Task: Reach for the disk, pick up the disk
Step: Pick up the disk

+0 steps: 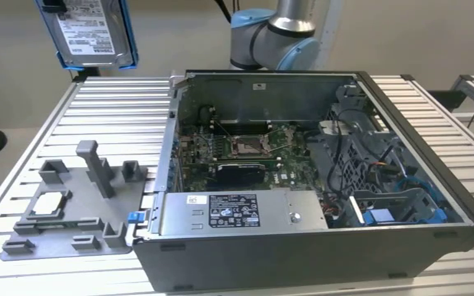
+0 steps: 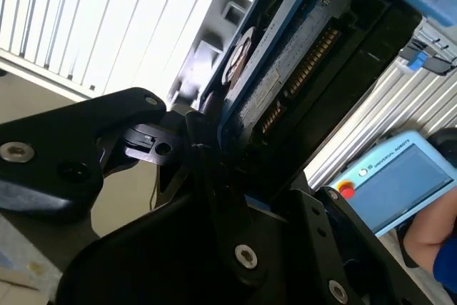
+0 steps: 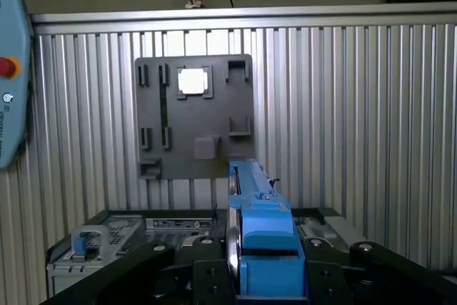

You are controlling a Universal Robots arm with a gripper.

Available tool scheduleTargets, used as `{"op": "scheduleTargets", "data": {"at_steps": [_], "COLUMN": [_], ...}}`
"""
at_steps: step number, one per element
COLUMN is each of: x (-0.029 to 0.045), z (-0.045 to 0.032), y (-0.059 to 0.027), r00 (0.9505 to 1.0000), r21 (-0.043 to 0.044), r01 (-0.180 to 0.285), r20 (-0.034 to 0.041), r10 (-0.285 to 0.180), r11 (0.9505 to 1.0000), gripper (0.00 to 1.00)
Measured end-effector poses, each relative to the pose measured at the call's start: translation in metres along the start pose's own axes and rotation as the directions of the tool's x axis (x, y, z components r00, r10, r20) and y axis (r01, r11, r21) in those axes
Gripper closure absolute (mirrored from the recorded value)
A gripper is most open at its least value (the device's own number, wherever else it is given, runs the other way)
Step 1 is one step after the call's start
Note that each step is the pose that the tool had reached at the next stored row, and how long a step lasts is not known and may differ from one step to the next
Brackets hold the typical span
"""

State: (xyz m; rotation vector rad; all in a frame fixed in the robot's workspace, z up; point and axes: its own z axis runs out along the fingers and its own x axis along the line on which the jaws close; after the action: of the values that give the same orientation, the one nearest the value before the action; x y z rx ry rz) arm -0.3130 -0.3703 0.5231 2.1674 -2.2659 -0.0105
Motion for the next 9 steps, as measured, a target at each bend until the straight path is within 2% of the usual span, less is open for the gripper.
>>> {"op": "scheduleTargets", "data": {"at_steps": [9], "x": [-0.0012], "z": [-0.0002], "y": [-0.0264], "r00": [1.0000], "r21": [0.0000], "r01": [0.000], "r20": [0.0001], "r10": [0.000], "r11": [1.0000], "gripper": [1.00]}}
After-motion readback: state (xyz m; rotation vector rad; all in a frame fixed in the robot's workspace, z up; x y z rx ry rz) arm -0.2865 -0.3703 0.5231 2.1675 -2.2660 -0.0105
